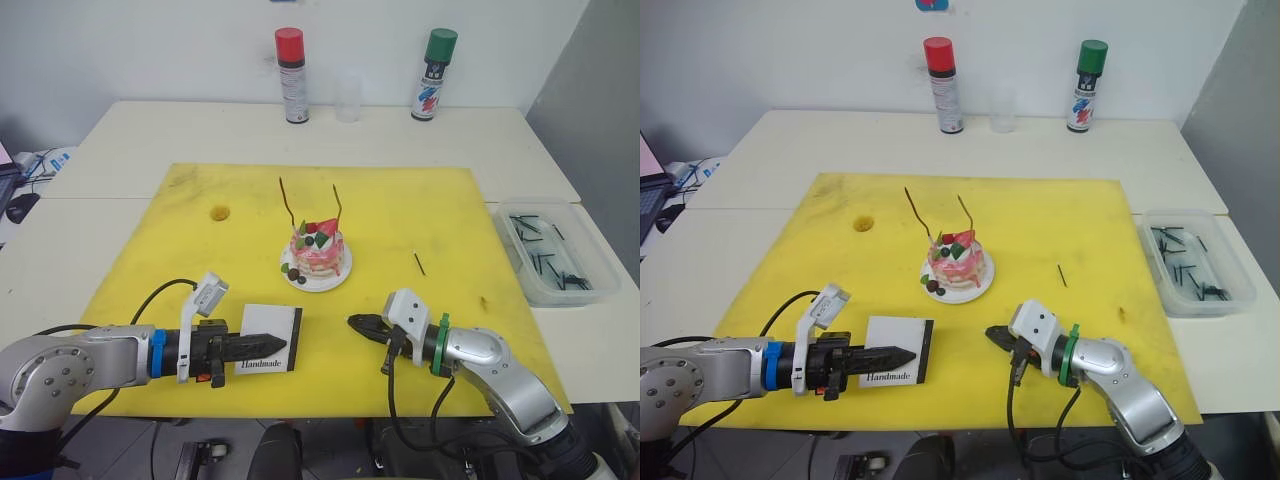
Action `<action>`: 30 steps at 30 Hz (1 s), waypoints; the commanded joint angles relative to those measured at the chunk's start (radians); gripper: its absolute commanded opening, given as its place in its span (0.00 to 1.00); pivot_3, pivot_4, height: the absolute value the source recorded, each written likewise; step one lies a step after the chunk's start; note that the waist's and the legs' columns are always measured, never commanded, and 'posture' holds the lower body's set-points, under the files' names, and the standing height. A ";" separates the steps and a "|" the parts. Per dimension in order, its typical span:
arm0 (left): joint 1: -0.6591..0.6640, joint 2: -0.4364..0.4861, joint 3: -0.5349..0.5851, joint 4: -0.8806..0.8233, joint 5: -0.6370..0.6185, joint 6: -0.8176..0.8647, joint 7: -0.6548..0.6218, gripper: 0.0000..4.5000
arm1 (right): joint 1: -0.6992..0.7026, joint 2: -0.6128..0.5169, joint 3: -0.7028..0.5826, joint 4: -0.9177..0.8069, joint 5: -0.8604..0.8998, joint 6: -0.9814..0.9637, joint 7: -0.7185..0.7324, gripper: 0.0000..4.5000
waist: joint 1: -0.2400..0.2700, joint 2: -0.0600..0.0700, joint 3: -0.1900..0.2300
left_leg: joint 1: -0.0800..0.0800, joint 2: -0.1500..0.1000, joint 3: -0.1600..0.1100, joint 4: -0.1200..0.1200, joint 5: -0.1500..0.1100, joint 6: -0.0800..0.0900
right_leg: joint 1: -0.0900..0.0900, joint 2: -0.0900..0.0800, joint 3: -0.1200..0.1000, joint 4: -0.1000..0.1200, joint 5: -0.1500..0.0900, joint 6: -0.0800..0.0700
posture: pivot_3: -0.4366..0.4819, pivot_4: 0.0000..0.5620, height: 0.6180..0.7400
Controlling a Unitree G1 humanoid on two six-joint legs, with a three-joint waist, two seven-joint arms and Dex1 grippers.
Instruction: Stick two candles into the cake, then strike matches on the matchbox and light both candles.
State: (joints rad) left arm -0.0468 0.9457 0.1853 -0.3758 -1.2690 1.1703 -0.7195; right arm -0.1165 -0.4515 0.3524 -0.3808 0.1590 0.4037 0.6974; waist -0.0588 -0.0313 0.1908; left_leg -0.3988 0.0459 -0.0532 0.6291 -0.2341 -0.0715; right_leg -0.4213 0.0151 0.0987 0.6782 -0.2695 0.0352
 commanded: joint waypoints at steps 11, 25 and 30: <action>-0.120 -0.063 -0.039 0.065 0.074 -0.028 -0.088 0.00 | -0.155 -0.083 -0.095 -0.218 0.133 0.143 0.090 0.01 | 0.000 0.000 0.000 | 0.000 0.000 0.000 0.000 0.000 0.000 | 0.000 0.000 0.000 0.001 0.003 0.004 | 0.48 0.27 1.00; -0.279 -0.119 -0.072 0.157 0.128 -0.014 -0.187 0.00 | -0.430 -0.134 0.080 -0.212 0.085 0.189 0.199 0.01 | 0.001 0.000 0.000 | -0.002 0.000 -0.002 0.000 0.000 0.000 | 0.000 0.001 -0.001 0.001 0.003 0.005 | 0.48 0.27 1.00; -0.272 -0.123 -0.068 0.152 0.130 -0.013 -0.188 0.00 | -0.434 -0.127 0.103 -0.174 0.036 0.172 0.188 0.01 | 0.001 0.000 0.000 | -0.001 0.000 -0.002 0.000 0.000 0.000 | 0.000 0.001 -0.001 0.001 0.003 0.005 | 0.48 0.27 1.00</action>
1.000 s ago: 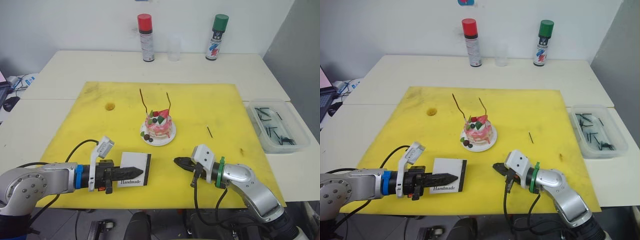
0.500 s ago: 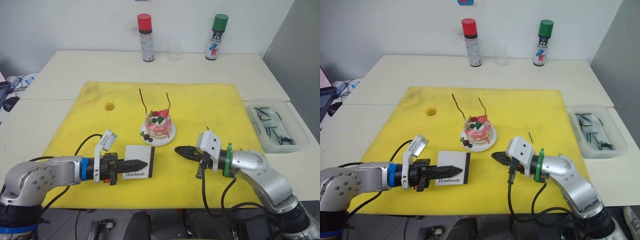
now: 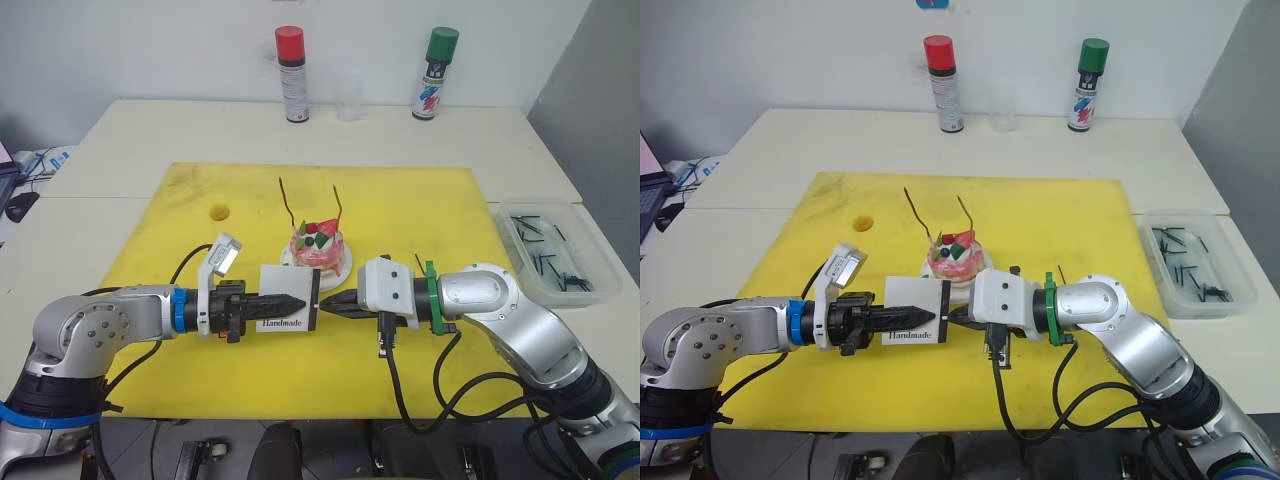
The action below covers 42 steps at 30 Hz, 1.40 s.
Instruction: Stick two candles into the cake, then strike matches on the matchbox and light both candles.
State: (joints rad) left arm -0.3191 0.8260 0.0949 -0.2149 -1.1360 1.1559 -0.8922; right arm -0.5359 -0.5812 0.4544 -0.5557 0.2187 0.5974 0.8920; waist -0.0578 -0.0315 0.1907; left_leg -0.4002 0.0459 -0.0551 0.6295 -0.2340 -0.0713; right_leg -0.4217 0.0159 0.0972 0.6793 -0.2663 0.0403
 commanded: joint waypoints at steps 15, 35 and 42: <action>0.015 -0.031 0.032 -0.019 0.019 -0.010 0.005 0.00 | -0.014 0.019 -0.010 0.011 -0.046 -0.038 0.012 0.01 | 0.000 0.000 0.000 | 0.000 0.000 -0.001 0.000 0.000 0.000 | 0.000 0.000 0.000 0.001 0.000 0.000 | 0.48 0.27 1.00; 0.003 -0.082 0.038 -0.016 0.082 -0.033 0.033 0.00 | -0.014 0.019 -0.010 -0.006 -0.063 -0.028 0.006 0.01 | 0.000 0.000 0.000 | 0.000 0.000 -0.001 0.000 0.000 0.000 | 0.000 0.000 0.000 0.001 0.000 0.000 | 0.48 0.27 1.00; -0.009 -0.088 0.038 -0.016 0.071 -0.019 0.045 0.00 | -0.009 0.031 0.009 0.016 -0.090 -0.026 -0.004 0.01 | 0.000 0.000 0.000 | 0.000 0.000 -0.001 0.000 0.000 0.000 | 0.000 0.000 0.000 0.001 0.000 0.000 | 0.48 0.27 1.00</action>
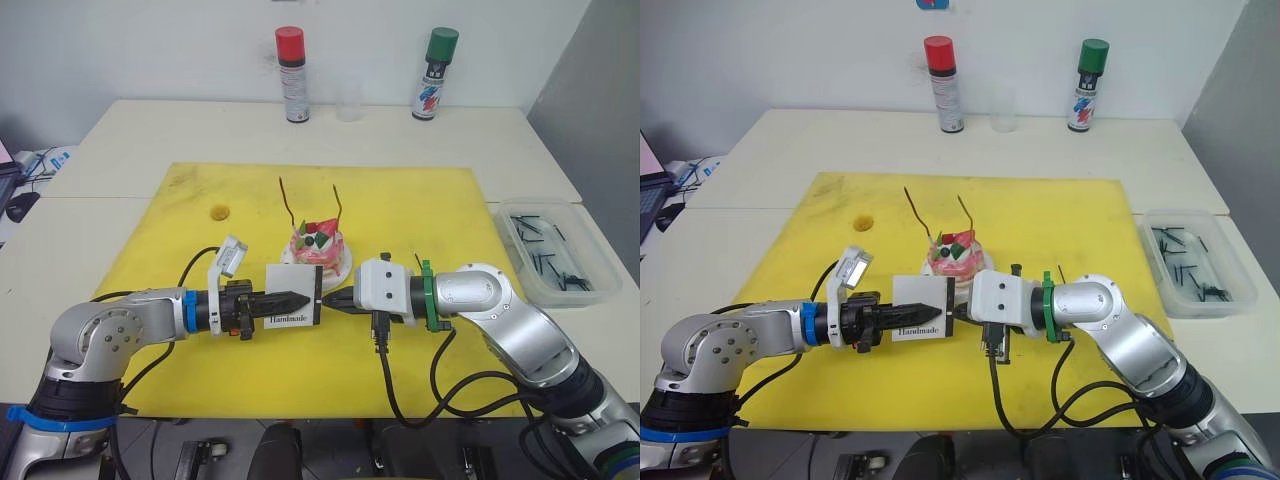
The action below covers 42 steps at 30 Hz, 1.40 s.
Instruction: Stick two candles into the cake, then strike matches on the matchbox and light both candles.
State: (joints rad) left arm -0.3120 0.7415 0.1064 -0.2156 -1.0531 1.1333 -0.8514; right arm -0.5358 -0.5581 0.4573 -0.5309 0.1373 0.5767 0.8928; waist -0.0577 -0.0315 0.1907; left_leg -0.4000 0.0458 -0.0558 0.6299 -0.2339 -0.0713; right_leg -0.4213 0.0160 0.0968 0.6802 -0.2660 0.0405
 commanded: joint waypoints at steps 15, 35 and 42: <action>-0.024 -0.023 0.044 -0.041 -0.040 0.042 0.034 0.00 | -0.013 0.020 0.021 0.025 -0.045 -0.012 0.000 0.01 | 0.000 0.000 0.000 | 0.000 0.000 0.000 0.000 0.000 0.000 | 0.000 0.000 0.000 0.000 0.000 0.000 | 0.48 0.27 1.00; 0.010 -0.015 0.049 -0.054 -0.032 0.034 0.017 0.00 | -0.012 0.014 0.003 0.030 -0.049 -0.015 -0.003 0.01 | 0.000 0.000 0.000 | 0.000 0.000 0.000 0.000 0.000 0.000 | 0.000 0.000 0.000 0.000 0.000 0.000 | 0.48 0.27 1.00; 0.002 -0.017 0.042 -0.056 -0.034 0.030 0.004 0.00 | -0.021 0.014 0.030 0.047 -0.069 -0.018 0.004 0.01 | 0.000 0.000 0.000 | 0.000 0.000 0.000 0.000 0.000 0.000 | 0.000 0.000 0.000 0.000 0.000 0.000 | 0.48 0.27 1.00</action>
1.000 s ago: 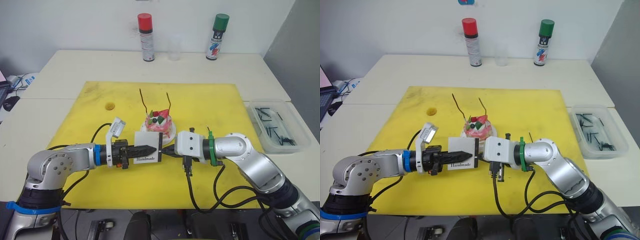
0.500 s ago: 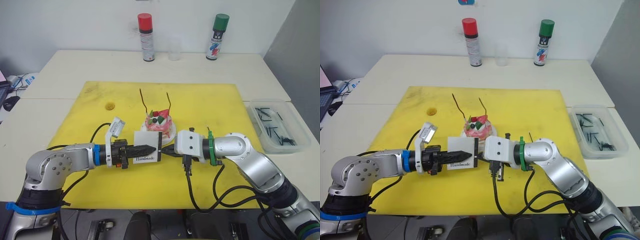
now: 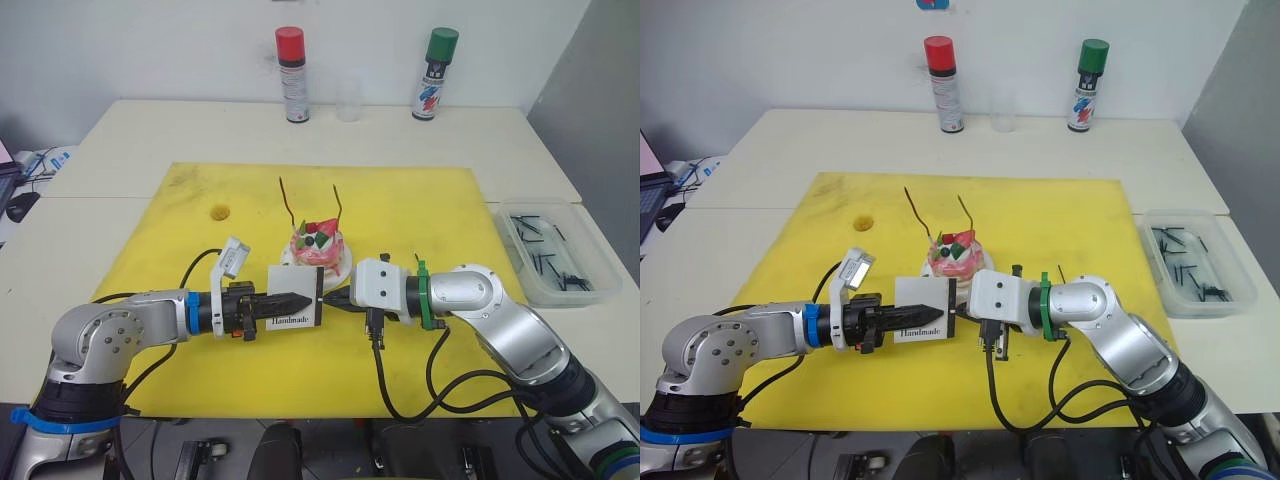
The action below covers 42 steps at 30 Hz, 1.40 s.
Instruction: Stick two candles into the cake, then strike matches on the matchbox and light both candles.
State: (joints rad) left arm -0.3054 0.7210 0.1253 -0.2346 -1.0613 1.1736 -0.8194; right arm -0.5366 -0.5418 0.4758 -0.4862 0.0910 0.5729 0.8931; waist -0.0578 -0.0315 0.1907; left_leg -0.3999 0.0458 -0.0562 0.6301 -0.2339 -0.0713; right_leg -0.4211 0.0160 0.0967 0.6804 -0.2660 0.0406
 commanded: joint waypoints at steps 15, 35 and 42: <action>-0.066 -0.012 0.044 -0.003 -0.028 -0.023 -0.016 0.00 | -0.015 -0.101 0.105 0.000 -0.061 -0.150 0.169 0.01 | 0.000 0.000 0.000 | 0.000 0.000 0.000 0.000 0.000 0.000 | 0.000 0.000 0.000 0.000 0.000 0.000 | 0.48 0.27 1.00; -0.006 0.022 0.047 -0.055 -0.010 -0.020 -0.014 0.00 | -0.095 -0.025 -0.030 -0.015 -0.005 -0.062 0.089 0.01 | 0.001 0.000 0.000 | 0.000 0.000 -0.001 0.001 0.000 0.000 | 0.001 0.000 -0.001 0.000 0.000 0.001 | 0.48 0.27 1.00; -0.023 0.025 0.040 -0.049 -0.007 -0.019 -0.015 0.00 | -0.091 -0.007 -0.011 0.009 -0.053 -0.093 0.065 0.01 | 0.001 0.000 0.000 | 0.000 0.000 -0.001 0.001 0.000 0.000 | 0.001 0.000 0.000 0.000 0.000 0.000 | 0.48 0.27 1.00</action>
State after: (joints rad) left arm -0.3163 0.7420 0.1608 -0.2686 -1.0622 1.1661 -0.8280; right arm -0.6128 -0.5546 0.4659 -0.4631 0.0524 0.5055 0.9679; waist -0.0568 -0.0316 0.1907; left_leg -0.3997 0.0456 -0.0569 0.6311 -0.2339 -0.0713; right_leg -0.4204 0.0160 0.0963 0.6807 -0.2656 0.0410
